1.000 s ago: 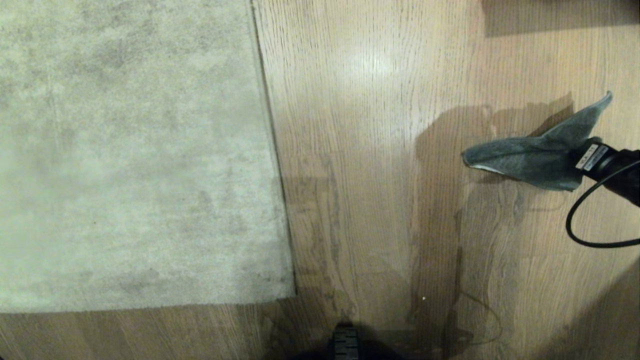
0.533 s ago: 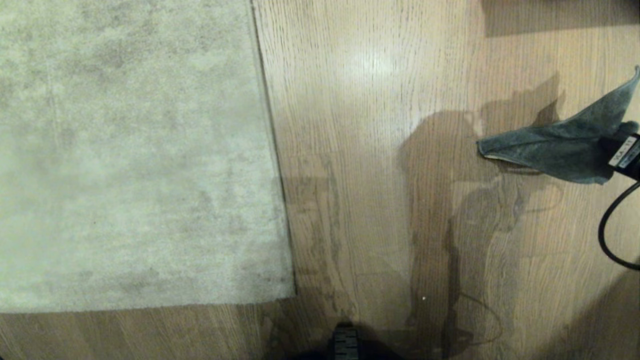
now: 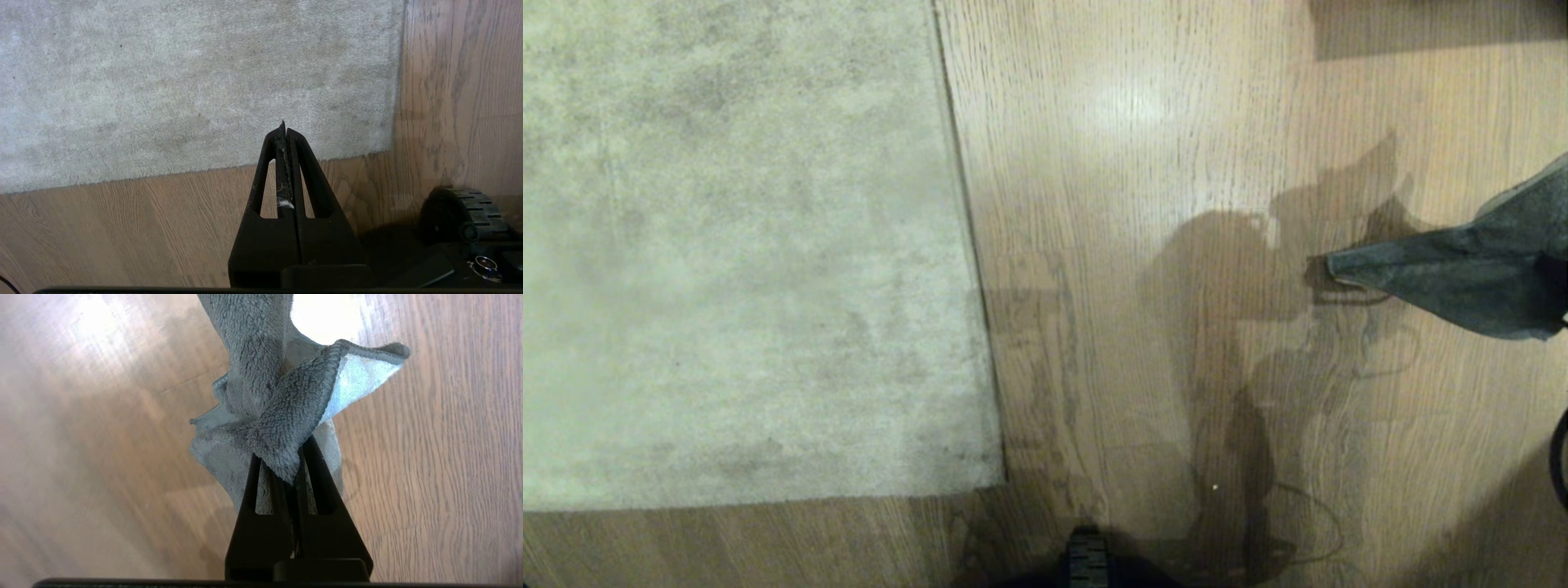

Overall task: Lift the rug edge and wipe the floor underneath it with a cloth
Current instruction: Pick up the rag

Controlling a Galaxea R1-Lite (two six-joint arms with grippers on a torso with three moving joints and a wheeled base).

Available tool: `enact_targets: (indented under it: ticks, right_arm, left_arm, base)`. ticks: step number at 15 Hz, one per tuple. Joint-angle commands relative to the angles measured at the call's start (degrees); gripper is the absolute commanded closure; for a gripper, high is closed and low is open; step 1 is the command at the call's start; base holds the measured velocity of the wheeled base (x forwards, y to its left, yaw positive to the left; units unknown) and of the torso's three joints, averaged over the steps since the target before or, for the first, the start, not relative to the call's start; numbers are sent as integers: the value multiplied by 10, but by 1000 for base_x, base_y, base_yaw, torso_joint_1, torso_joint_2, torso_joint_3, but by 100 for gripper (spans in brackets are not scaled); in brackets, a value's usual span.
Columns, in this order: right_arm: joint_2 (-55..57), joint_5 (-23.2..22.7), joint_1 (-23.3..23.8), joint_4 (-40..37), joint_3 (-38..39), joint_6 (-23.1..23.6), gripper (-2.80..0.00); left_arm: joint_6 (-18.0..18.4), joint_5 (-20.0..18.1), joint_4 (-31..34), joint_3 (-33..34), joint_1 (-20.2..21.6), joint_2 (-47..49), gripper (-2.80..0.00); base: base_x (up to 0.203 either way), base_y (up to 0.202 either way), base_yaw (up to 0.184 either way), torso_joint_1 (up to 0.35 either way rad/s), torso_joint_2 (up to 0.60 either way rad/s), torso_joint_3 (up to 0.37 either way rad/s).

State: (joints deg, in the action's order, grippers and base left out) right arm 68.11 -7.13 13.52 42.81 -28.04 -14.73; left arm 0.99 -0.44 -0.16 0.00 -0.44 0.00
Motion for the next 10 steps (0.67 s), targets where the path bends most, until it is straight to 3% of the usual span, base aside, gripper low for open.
enact_targets:
  ticks: [1,7,10]
  right_arm:
    - [-60,0,-20,-11,17,4,0]
    - [-187,1,-30,-95,39,31,0]
    - [-235,3,-59,-118,65,47,0]
  left_arm:
    - [0,0,0,0,0,0,0]
    - [0,0,0,0,0,0,0]
    - [0,0,0,0,0,0,0]
  base:
    - [0,0,0,0,0,0]
    - [0,0,0,0,0,0]
    - [0,0,0,0,0,0]
